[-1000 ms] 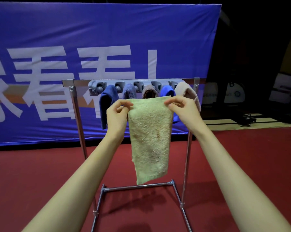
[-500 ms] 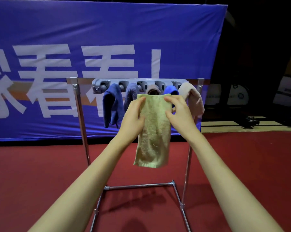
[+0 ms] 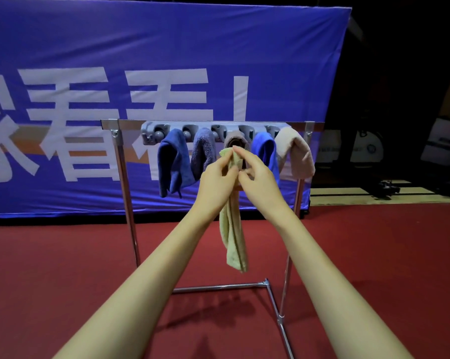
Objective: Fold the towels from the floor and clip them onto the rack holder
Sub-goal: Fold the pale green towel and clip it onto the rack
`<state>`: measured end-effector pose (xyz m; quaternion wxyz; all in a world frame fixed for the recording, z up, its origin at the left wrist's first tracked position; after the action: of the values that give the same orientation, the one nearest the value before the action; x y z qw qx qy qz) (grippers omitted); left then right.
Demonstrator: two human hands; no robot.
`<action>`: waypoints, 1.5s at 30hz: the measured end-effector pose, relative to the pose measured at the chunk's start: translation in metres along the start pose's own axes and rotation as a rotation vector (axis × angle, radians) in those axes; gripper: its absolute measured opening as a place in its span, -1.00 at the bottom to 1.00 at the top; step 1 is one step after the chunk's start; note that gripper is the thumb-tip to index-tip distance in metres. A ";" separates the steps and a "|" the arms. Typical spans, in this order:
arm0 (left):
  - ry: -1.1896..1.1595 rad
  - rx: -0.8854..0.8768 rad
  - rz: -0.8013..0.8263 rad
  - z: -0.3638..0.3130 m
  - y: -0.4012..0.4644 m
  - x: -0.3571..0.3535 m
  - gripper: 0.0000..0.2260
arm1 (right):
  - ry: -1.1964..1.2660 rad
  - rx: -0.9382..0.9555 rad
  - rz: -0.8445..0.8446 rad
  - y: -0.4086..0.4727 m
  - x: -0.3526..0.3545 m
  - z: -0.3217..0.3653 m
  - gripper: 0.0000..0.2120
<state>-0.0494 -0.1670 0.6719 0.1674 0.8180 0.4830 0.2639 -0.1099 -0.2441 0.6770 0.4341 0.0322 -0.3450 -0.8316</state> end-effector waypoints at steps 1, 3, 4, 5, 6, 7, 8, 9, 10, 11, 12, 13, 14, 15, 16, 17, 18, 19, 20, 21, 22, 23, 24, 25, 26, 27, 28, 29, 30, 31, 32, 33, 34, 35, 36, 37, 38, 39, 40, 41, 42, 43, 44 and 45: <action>-0.040 -0.010 -0.009 -0.001 -0.001 0.001 -0.61 | 0.005 -0.016 0.012 0.000 -0.001 -0.001 -0.43; -0.112 -0.036 -0.045 -0.003 -0.003 0.005 -0.65 | 0.028 -0.019 0.037 -0.001 -0.002 -0.001 -0.39; -0.137 -0.047 -0.068 -0.004 -0.005 0.007 -0.66 | 0.053 -0.014 0.048 -0.002 -0.002 0.000 -0.38; -0.150 -0.057 -0.091 -0.006 -0.005 0.009 -0.68 | 0.072 -0.013 0.052 -0.002 -0.002 0.000 -0.38; -0.151 -0.067 -0.117 -0.007 -0.006 0.010 -0.70 | 0.083 -0.014 0.051 -0.002 -0.001 0.000 -0.39; -0.149 -0.073 -0.150 -0.009 -0.006 0.012 -0.72 | 0.088 -0.016 0.050 -0.001 0.000 -0.001 -0.39; -0.153 -0.078 -0.186 -0.010 -0.007 0.015 -0.73 | 0.094 -0.016 0.051 -0.001 0.000 -0.002 -0.39; -0.169 -0.078 -0.215 -0.011 -0.008 0.017 -0.75 | 0.105 -0.011 0.053 -0.001 0.000 -0.002 -0.40; -0.192 -0.078 -0.233 -0.011 -0.008 0.019 -0.77 | 0.113 -0.003 0.055 -0.001 0.000 -0.002 -0.42; -0.206 -0.077 -0.246 -0.011 -0.008 0.021 -0.78 | 0.115 0.006 0.053 0.000 0.001 -0.001 -0.45; -0.204 -0.075 -0.256 -0.010 -0.008 0.022 -0.77 | 0.102 0.010 0.040 0.002 0.004 -0.001 -0.49; -0.197 -0.070 -0.265 -0.009 -0.007 0.024 -0.74 | 0.092 0.010 0.017 0.003 0.007 -0.002 -0.54; -0.193 -0.059 -0.271 -0.006 -0.005 0.026 -0.71 | 0.075 0.006 -0.021 0.005 0.012 -0.004 -0.59; -0.197 -0.040 -0.275 -0.003 -0.004 0.027 -0.69 | 0.047 0.002 -0.057 0.006 0.016 -0.006 -0.62; -0.202 -0.013 -0.278 0.001 -0.003 0.027 -0.69 | 0.010 -0.005 -0.079 0.006 0.020 -0.009 -0.65; -0.203 0.014 -0.281 0.005 -0.002 0.027 -0.70 | -0.014 -0.013 -0.076 0.007 0.020 -0.011 -0.66; -0.202 0.033 -0.281 0.007 -0.002 0.026 -0.71 | -0.015 -0.025 -0.053 0.006 0.019 -0.013 -0.67; -0.200 0.044 -0.277 0.009 -0.001 0.026 -0.73 | 0.012 -0.039 -0.020 0.007 0.017 -0.014 -0.69; -0.205 0.047 -0.273 0.009 -0.002 0.026 -0.74 | 0.051 -0.049 0.013 0.007 0.015 -0.014 -0.74; -0.209 0.049 -0.273 0.009 -0.001 0.026 -0.74 | 0.091 -0.052 0.037 0.008 0.013 -0.013 -0.80; -0.214 0.046 -0.275 0.008 -0.002 0.027 -0.75 | 0.114 -0.051 0.047 0.010 0.013 -0.011 -0.87; -0.216 0.044 -0.279 0.008 -0.001 0.028 -0.75 | 0.129 -0.049 0.049 0.012 0.013 -0.010 -0.90; -0.220 0.042 -0.280 0.008 -0.002 0.028 -0.76 | 0.130 -0.052 0.050 0.013 0.014 -0.009 -0.90; -0.223 0.042 -0.280 0.008 -0.003 0.028 -0.78 | 0.130 -0.056 0.053 0.015 0.013 -0.009 -0.88; -0.226 0.040 -0.275 0.008 -0.004 0.028 -0.79 | 0.121 -0.062 0.055 0.017 0.014 -0.009 -0.86; -0.226 0.038 -0.265 0.009 -0.005 0.027 -0.82 | 0.115 -0.063 0.056 0.018 0.014 -0.009 -0.84; -0.227 0.032 -0.243 0.010 -0.004 0.025 -0.85 | 0.107 -0.065 0.055 0.018 0.015 -0.008 -0.83; -0.230 0.017 -0.214 0.011 -0.004 0.022 -0.87 | 0.105 -0.064 0.048 0.019 0.016 -0.008 -0.82; -0.236 -0.004 -0.179 0.010 -0.002 0.019 -0.86 | 0.096 -0.060 0.036 0.020 0.017 -0.008 -0.82; -0.244 -0.029 -0.147 0.008 -0.001 0.017 -0.86 | 0.081 -0.052 0.022 0.019 0.018 -0.007 -0.82; -0.254 -0.049 -0.125 0.007 -0.001 0.014 -0.85 | 0.064 -0.046 0.011 0.019 0.020 -0.007 -0.81; -0.261 -0.059 -0.121 0.006 -0.002 0.014 -0.85 | 0.055 -0.041 0.002 0.018 0.021 -0.007 -0.81; -0.269 -0.055 -0.137 0.006 -0.002 0.016 -0.85 | 0.052 -0.032 -0.007 0.018 0.023 -0.006 -0.81; -0.277 -0.038 -0.167 0.008 -0.003 0.019 -0.84 | 0.054 -0.025 -0.019 0.017 0.025 -0.006 -0.81; -0.290 -0.019 -0.191 0.011 -0.003 0.021 -0.86 | 0.058 -0.023 -0.031 0.017 0.028 -0.006 -0.81; -0.303 -0.002 -0.203 0.013 -0.003 0.023 -0.87 | 0.060 -0.024 -0.042 0.018 0.030 -0.005 -0.80; -0.314 0.010 -0.206 0.014 -0.003 0.023 -0.87 | 0.059 -0.026 -0.051 0.018 0.032 -0.005 -0.80; -0.317 0.016 -0.202 0.014 -0.003 0.023 -0.86 | 0.057 -0.027 -0.057 0.019 0.033 -0.004 -0.81; -0.315 0.012 -0.189 0.013 -0.004 0.022 -0.86 | 0.051 -0.025 -0.062 0.019 0.033 -0.003 -0.81; -0.309 0.004 -0.171 0.012 -0.005 0.021 -0.86 | 0.044 -0.021 -0.068 0.019 0.033 -0.002 -0.82; -0.303 -0.002 -0.156 0.011 -0.006 0.019 -0.85 | 0.037 -0.017 -0.075 0.019 0.033 0.000 -0.82; -0.298 -0.005 -0.145 0.012 -0.006 0.017 -0.85 | 0.028 -0.011 -0.082 0.019 0.034 0.002 -0.81; -0.293 -0.009 -0.139 0.013 -0.007 0.017 -0.85 | 0.018 -0.008 -0.086 0.019 0.035 0.003 -0.80; -0.288 -0.012 -0.138 0.014 -0.007 0.017 -0.87 | 0.008 -0.006 -0.089 0.018 0.035 0.004 -0.79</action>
<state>-0.0397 -0.1491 0.6613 0.2574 0.8112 0.5075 0.1347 -0.1205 -0.2752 0.7001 0.3983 0.0496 -0.3391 -0.8508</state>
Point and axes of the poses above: each hand's wrist, its own y-axis towards the middle knuckle, its own x-axis out of the back of the hand, z = x × y, the point moved 10 cm from there along y, towards the middle knuckle, and after that the axes turned 1 degree about y, right-handed, at the moved point
